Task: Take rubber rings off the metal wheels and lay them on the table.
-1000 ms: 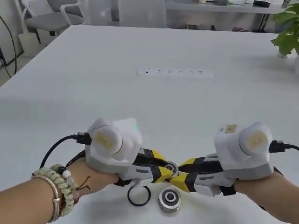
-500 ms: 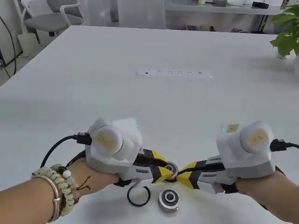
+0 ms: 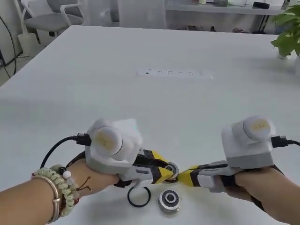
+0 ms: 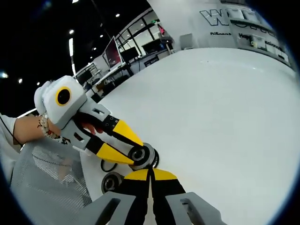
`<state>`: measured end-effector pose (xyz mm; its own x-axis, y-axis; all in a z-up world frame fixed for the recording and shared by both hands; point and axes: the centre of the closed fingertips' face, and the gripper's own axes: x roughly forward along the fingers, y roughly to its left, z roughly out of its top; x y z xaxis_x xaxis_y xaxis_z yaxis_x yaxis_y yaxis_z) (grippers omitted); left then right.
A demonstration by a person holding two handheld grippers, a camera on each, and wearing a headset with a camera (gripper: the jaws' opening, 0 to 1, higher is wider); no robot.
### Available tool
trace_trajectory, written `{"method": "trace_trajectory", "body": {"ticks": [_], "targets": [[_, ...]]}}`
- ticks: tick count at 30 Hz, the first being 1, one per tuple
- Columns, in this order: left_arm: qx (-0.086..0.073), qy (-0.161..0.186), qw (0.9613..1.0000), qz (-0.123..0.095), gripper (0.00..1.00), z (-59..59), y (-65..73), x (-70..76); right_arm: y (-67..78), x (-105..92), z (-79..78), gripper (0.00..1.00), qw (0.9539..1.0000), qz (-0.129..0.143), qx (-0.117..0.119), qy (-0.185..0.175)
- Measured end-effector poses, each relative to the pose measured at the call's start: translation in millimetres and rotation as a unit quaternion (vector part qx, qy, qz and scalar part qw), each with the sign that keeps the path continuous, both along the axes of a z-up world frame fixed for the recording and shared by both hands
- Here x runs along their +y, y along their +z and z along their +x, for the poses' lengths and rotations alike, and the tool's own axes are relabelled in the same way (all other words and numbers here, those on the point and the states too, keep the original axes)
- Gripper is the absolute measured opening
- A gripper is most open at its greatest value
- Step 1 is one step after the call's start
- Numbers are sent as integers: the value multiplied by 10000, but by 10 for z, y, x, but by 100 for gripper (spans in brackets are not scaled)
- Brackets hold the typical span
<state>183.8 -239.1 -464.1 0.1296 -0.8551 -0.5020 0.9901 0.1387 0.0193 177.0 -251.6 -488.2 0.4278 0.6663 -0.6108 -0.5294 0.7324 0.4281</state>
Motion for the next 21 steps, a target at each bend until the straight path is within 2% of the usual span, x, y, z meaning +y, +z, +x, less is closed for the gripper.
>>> {"method": "trace_trajectory", "body": {"ticks": [3,6,9,10,11,13,19,21], "targets": [[-20,22,10000,11,7,7,1,-7,12,-3,17,0,9998,-155,-23,-97],[-5,28,10000,3,7,12,1,-3,20,-19,29,0,9988,88,245,-413],[-11,27,10000,11,7,13,1,-2,65,-68,75,0,9980,259,170,-544],[-15,25,10000,11,7,14,0,-2,87,-54,69,0,9970,383,263,-622],[-14,15,10000,11,7,12,0,-3,105,-70,90,0,9965,434,203,-691],[-14,-4,10000,5,7,5,1,-6,116,-52,61,0,9959,524,231,-693],[-21,-24,10000,6,7,-6,3,-11,85,-56,44,0,9973,434,105,-582],[-22,-25,10000,8,7,-4,2,-9,122,-50,49,0,9929,767,353,-837]]}}
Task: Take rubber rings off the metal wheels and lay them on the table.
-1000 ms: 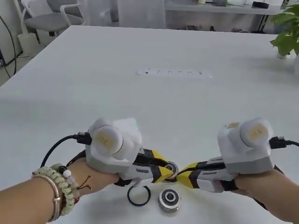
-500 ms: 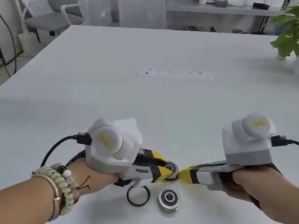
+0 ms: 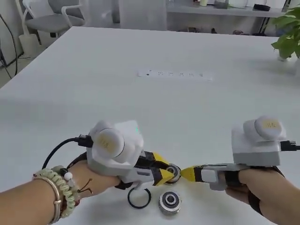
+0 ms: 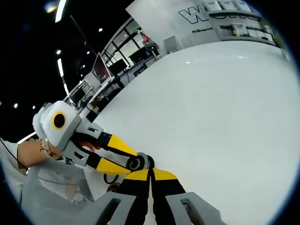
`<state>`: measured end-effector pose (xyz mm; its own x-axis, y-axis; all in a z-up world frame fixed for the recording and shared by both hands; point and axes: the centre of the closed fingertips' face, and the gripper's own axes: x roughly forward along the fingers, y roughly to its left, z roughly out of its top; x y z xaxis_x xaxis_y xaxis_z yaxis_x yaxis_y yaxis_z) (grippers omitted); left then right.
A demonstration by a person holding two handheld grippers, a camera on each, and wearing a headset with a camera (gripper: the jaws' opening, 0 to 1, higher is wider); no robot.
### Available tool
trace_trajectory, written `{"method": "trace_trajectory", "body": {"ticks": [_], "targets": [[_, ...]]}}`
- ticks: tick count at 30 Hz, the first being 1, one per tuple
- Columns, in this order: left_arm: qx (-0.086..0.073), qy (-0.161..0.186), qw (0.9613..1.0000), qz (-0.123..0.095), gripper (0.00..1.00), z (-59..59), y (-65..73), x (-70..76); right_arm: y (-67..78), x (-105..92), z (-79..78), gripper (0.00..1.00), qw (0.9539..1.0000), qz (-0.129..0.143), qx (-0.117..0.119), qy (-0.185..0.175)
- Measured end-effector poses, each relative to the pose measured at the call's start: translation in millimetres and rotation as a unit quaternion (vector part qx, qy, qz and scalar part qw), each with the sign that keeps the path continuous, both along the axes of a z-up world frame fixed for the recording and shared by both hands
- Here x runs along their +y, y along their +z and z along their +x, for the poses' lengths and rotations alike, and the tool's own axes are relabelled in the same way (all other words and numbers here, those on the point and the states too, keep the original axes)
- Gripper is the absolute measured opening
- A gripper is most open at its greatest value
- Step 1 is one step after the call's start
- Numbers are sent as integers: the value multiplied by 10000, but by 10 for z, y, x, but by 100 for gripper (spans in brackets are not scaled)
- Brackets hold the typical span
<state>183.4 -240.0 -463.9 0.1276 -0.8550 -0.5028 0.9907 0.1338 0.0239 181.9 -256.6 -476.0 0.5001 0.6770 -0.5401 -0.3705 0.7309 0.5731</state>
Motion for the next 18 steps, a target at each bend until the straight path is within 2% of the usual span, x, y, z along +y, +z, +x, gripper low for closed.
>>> {"method": "trace_trajectory", "body": {"ticks": [1,2,7,9,11,18], "targets": [[-4,-3,10000,0,7,1,0,1,46,-7,28,0,9994,301,101,-162],[-9,-1,10000,1,7,3,0,0,54,-5,29,0,9984,461,215,-230],[-15,6,10000,10,7,6,-1,1,45,23,8,0,9993,279,189,-156],[-17,4,10000,10,7,8,-1,0,50,23,0,0,9992,290,200,-161],[-13,6,10000,7,7,10,-1,0,85,62,-23,0,9983,471,285,-190],[-25,-19,10000,-31,7,10,-3,0,96,73,-47,0,9986,420,288,-133]]}}
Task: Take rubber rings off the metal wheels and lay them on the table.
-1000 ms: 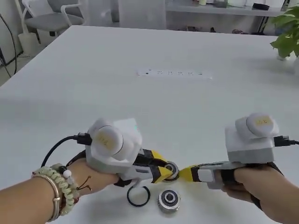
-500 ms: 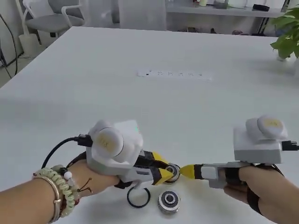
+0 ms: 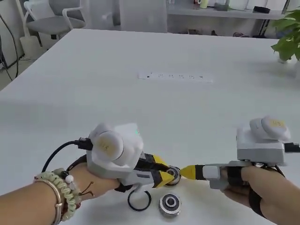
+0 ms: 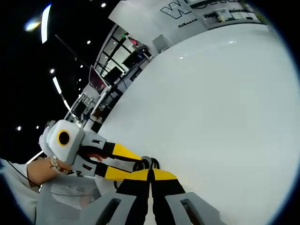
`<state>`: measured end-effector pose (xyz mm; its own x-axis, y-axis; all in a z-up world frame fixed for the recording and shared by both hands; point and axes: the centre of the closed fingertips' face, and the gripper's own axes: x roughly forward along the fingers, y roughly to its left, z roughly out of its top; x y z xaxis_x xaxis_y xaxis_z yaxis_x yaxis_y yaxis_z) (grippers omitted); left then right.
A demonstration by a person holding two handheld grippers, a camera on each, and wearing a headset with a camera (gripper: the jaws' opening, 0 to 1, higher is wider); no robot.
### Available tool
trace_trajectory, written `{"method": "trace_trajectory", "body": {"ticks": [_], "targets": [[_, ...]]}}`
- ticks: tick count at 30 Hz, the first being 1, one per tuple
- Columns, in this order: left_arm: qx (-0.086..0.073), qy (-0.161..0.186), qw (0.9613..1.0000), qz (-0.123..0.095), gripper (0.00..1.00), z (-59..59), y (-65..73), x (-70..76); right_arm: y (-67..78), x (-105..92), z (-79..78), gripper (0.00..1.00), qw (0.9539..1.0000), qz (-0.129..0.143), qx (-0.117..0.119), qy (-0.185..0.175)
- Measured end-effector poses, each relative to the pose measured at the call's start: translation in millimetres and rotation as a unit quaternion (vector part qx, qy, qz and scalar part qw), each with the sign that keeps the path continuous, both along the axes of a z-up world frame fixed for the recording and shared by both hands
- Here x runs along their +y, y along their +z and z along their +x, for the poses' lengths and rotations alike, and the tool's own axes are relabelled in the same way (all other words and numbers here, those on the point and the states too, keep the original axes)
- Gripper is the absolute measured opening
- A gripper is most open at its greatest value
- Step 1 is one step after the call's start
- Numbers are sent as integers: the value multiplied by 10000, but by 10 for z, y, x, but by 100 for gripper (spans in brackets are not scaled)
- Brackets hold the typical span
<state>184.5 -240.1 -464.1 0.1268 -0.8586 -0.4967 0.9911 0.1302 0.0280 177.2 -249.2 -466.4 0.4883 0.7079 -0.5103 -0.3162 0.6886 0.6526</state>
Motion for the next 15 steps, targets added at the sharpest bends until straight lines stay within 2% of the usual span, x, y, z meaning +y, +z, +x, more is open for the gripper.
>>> {"method": "trace_trajectory", "body": {"ticks": [5,15], "targets": [[-4,-9,10000,-30,7,1,-4,3,27,29,-12,0,9999,121,40,13],[-8,-5,10000,-23,7,-5,-3,8,52,57,-9,0,9998,156,17,89]]}}
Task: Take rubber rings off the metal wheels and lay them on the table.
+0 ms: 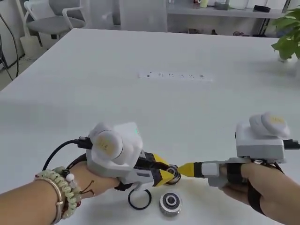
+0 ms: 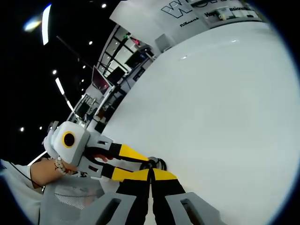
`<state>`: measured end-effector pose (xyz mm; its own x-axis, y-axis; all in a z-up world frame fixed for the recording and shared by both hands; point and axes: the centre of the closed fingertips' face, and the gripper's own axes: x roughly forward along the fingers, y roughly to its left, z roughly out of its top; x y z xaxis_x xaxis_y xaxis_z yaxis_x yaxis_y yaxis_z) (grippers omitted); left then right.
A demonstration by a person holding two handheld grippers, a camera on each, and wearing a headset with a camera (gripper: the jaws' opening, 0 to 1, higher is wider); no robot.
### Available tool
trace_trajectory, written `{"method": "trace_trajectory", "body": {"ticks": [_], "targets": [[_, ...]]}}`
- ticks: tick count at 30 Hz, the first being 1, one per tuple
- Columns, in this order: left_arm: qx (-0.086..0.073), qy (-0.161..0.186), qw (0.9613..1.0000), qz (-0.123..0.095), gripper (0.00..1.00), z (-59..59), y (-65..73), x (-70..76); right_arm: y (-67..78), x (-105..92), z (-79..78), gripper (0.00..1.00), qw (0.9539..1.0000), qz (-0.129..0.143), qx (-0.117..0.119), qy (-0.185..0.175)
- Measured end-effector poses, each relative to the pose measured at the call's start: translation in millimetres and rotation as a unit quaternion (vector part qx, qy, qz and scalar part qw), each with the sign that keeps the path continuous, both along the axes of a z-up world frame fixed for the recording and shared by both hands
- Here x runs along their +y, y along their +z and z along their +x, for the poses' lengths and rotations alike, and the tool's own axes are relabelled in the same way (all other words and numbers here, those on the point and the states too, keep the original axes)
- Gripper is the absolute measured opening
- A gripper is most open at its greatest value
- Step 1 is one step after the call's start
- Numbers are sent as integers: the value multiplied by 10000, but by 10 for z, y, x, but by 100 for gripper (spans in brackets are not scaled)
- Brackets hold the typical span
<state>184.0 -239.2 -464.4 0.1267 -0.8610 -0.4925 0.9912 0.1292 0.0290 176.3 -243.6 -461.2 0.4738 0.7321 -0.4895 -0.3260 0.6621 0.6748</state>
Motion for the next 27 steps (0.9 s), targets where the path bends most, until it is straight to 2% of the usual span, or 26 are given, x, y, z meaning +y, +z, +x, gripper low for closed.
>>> {"method": "trace_trajectory", "body": {"ticks": [11,17,20,27], "targets": [[9,-6,10000,-4,7,-1,2,3,41,49,7,0,9999,100,-33,59],[12,-2,10000,-27,7,3,2,1,47,57,13,0,9998,9,-118,133],[22,-7,10000,-41,7,0,4,-2,71,62,32,0,9998,96,-157,112],[25,-3,10000,-58,7,1,4,-5,97,77,22,0,9996,49,-239,172]]}}
